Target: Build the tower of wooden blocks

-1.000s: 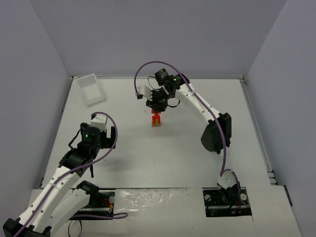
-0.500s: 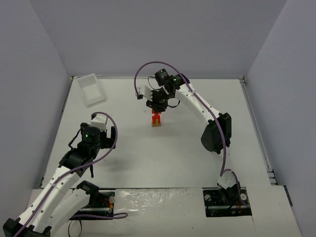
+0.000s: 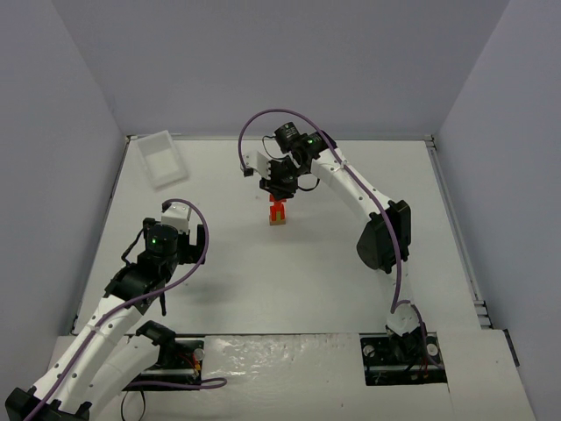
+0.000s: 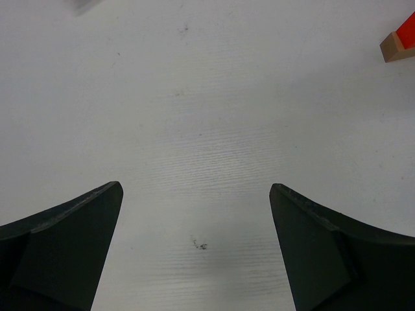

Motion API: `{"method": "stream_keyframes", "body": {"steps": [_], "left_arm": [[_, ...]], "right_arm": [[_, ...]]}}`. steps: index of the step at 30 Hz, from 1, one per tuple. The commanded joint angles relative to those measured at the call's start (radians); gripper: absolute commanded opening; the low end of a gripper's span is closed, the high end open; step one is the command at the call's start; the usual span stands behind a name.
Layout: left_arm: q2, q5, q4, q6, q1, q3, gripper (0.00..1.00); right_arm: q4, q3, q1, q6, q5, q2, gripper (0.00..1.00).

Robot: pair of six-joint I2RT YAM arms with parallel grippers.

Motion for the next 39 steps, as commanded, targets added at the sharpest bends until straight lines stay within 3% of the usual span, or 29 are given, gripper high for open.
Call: {"method": "stream_keyframes", "body": {"steps": [1,39], "left_arm": [[0.006,0.001,0.057,0.006,0.005,0.009,0.96],[0.007,0.002,0.057,0.006,0.005,0.010,0.96]], "right_arm": [[-0.006,0.016,0.000,0.010,-0.002,-0.027,0.13],[-0.008,0.024,0.001,0.017,0.009,-0.022,0.23]]}}
